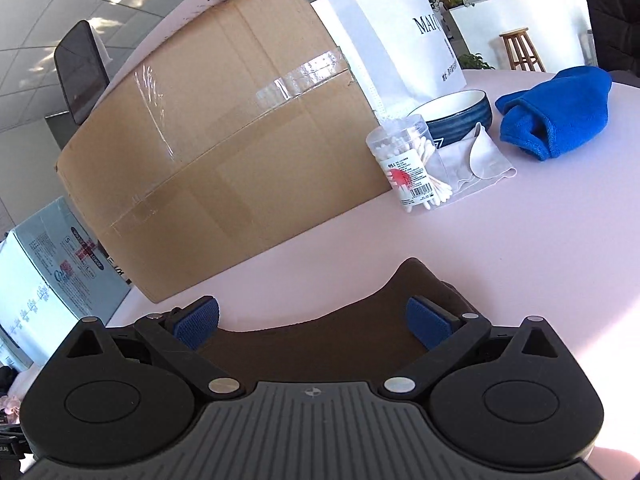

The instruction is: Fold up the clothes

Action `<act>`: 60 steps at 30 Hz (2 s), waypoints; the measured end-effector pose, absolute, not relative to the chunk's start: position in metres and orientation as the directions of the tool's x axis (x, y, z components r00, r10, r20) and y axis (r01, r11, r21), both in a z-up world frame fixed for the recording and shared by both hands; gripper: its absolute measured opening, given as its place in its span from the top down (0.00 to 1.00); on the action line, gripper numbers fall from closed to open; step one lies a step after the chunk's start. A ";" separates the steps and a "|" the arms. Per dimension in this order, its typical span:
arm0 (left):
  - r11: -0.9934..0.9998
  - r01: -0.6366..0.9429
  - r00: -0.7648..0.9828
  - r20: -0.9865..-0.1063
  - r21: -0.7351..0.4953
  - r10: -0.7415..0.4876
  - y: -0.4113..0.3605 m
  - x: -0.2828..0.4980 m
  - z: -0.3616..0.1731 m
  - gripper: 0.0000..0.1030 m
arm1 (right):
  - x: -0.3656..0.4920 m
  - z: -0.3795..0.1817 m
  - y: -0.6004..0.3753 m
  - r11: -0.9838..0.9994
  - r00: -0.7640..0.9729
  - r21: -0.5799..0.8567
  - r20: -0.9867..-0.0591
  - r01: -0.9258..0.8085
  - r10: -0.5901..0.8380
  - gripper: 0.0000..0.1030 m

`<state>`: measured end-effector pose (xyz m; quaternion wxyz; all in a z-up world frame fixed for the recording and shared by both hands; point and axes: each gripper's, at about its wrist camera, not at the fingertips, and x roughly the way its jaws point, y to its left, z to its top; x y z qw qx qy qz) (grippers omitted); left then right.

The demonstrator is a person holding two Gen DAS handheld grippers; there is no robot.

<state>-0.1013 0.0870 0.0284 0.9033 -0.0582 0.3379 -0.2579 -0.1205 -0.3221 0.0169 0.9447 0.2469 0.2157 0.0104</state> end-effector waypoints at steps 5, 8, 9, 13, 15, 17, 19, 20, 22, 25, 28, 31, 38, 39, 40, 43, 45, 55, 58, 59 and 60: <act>0.876 0.474 0.682 -0.592 -0.091 -0.430 0.064 -0.115 0.023 0.20 | -0.123 0.014 -0.316 0.895 0.908 0.435 -0.408 0.101 0.096 0.02; 0.878 0.479 0.703 -0.593 -0.014 -0.393 0.056 -0.120 0.020 0.20 | -0.128 0.019 -0.321 0.883 0.911 0.446 -0.409 0.148 0.054 0.02; 0.879 0.476 0.700 -0.592 -0.030 -0.399 0.059 -0.120 0.021 0.20 | -0.132 0.020 -0.325 0.877 0.917 0.452 -0.398 0.164 0.033 0.02; 0.890 0.439 0.695 -0.583 -0.120 -0.421 0.077 -0.114 0.024 0.20 | -0.155 0.022 -0.348 0.823 0.923 0.507 -0.382 0.254 -0.049 0.02; 0.892 0.417 0.690 -0.577 -0.176 -0.437 0.085 -0.112 0.026 0.20 | -0.167 0.020 -0.363 0.770 0.919 0.571 -0.392 0.286 -0.050 0.01; 0.879 0.341 0.678 -0.560 -0.334 -0.476 0.105 -0.107 0.031 0.20 | -0.181 0.015 -0.382 0.643 0.905 0.697 -0.425 0.317 0.014 0.01; 0.860 0.257 0.680 -0.550 -0.441 -0.485 0.118 -0.103 0.032 0.20 | -0.201 0.005 -0.399 0.466 0.907 0.827 -0.407 0.314 0.111 0.01; 0.851 0.217 0.686 -0.546 -0.478 -0.481 0.124 -0.102 0.033 0.20 | -0.211 0.002 -0.403 0.410 0.912 0.861 -0.386 0.301 0.138 0.01; 0.877 0.145 0.728 -0.552 -0.457 -0.408 0.130 -0.105 0.037 0.20 | -0.234 0.009 -0.402 0.426 0.911 0.847 -0.398 0.319 0.108 0.00; 0.969 0.021 0.782 -0.600 -0.245 -0.169 0.123 -0.109 0.041 0.20 | -0.251 0.017 -0.397 0.481 0.888 0.794 -0.456 0.372 0.065 0.00; 0.954 0.017 0.732 -0.646 -0.300 -0.216 0.135 -0.100 0.033 0.20 | -0.257 0.017 -0.392 0.533 0.863 0.748 -0.501 0.395 0.063 0.00; 0.944 0.033 0.721 -0.646 -0.328 -0.250 0.141 -0.100 0.033 0.20 | -0.257 0.018 -0.384 0.588 0.858 0.710 -0.511 0.388 0.052 0.00; 0.975 0.085 0.724 -0.660 -0.206 -0.202 0.122 -0.107 0.031 0.19 | -0.249 0.009 -0.341 0.760 0.866 0.533 -0.494 0.372 -0.077 0.00; 0.977 0.088 0.725 -0.660 -0.193 -0.196 0.119 -0.108 0.031 0.19 | -0.248 0.008 -0.333 0.784 0.862 0.494 -0.496 0.377 -0.102 0.00; 0.978 0.091 0.726 -0.661 -0.186 -0.193 0.119 -0.108 0.030 0.18 | -0.247 0.008 -0.328 0.797 0.859 0.468 -0.498 0.382 -0.119 0.00; 0.979 0.094 0.726 -0.660 -0.183 -0.193 0.119 -0.107 0.028 0.17 | -0.245 0.008 -0.323 0.811 0.854 0.442 -0.503 0.384 -0.131 0.00; 0.978 0.094 0.726 -0.659 -0.186 -0.195 0.119 -0.106 0.028 0.17 | -0.245 0.006 -0.326 0.801 0.871 0.481 -0.481 0.356 -0.098 0.00; 0.979 0.101 0.727 -0.659 -0.175 -0.193 0.117 -0.104 0.026 0.16 | -0.245 0.003 -0.337 0.765 0.910 0.584 -0.415 0.273 -0.009 0.00; 0.979 0.102 0.727 -0.659 -0.175 -0.193 0.117 -0.104 0.026 0.16 | -0.240 0.003 -0.336 0.774 0.907 0.573 -0.420 0.271 -0.007 0.04; 0.979 0.102 0.727 -0.659 -0.174 -0.193 0.116 -0.103 0.026 0.16 | -0.239 0.003 -0.336 0.776 0.906 0.569 -0.424 0.272 -0.006 0.10; 0.980 0.102 0.727 -0.659 -0.172 -0.192 0.116 -0.103 0.026 0.16 | -0.237 0.003 -0.336 0.778 0.904 0.565 -0.428 0.273 -0.006 0.16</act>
